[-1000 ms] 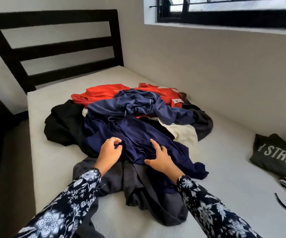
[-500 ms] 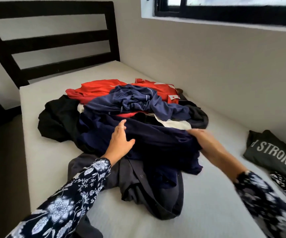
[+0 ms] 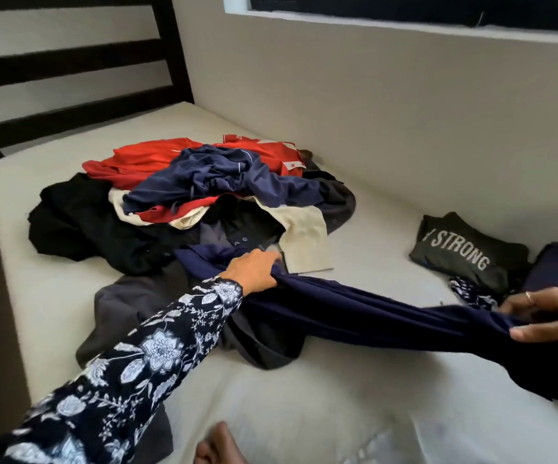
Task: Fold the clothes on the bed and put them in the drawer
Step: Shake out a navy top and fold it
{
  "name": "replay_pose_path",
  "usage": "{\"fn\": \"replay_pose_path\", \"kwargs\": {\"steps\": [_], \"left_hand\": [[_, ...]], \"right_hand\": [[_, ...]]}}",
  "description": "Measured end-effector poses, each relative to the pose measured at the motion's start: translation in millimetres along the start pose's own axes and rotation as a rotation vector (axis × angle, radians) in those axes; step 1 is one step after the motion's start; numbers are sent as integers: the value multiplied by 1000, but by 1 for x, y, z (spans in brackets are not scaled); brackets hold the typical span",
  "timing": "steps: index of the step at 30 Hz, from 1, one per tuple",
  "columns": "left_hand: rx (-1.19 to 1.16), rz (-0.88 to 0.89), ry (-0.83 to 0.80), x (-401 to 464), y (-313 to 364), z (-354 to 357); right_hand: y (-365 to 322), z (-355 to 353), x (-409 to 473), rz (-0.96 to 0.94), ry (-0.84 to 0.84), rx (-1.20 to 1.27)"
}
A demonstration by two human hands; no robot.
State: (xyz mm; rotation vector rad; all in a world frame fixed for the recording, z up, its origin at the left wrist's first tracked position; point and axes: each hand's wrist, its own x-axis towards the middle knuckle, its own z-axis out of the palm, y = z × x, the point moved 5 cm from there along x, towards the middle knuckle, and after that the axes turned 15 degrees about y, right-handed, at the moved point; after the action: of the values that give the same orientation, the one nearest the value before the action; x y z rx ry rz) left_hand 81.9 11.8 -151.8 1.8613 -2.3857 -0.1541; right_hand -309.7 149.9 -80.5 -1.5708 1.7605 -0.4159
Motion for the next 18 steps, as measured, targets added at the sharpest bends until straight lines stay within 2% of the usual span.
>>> {"fn": "replay_pose_path", "kwargs": {"steps": [2,4,5,8,11,15,18], "left_hand": [[30,94,4,-5,12,-3],[23,121,69,-5,18,-12],[-17,114,112,-3,18,-20],[-292,55,279,8,22,-54],[-519,-90,414,27,24,-106],[-490,28,560,51,46,-182],[-290,133,742,63,64,-246]], "right_hand": [[15,1,-6,26,58,-10],[22,2,-8,-12,242,57],[22,0,-7,-15,345,179],[12,-15,-17,8,564,552],[-11,-43,-22,-25,703,733],[-42,-90,-10,-81,852,836],[-63,-136,-6,-137,964,921]]}}
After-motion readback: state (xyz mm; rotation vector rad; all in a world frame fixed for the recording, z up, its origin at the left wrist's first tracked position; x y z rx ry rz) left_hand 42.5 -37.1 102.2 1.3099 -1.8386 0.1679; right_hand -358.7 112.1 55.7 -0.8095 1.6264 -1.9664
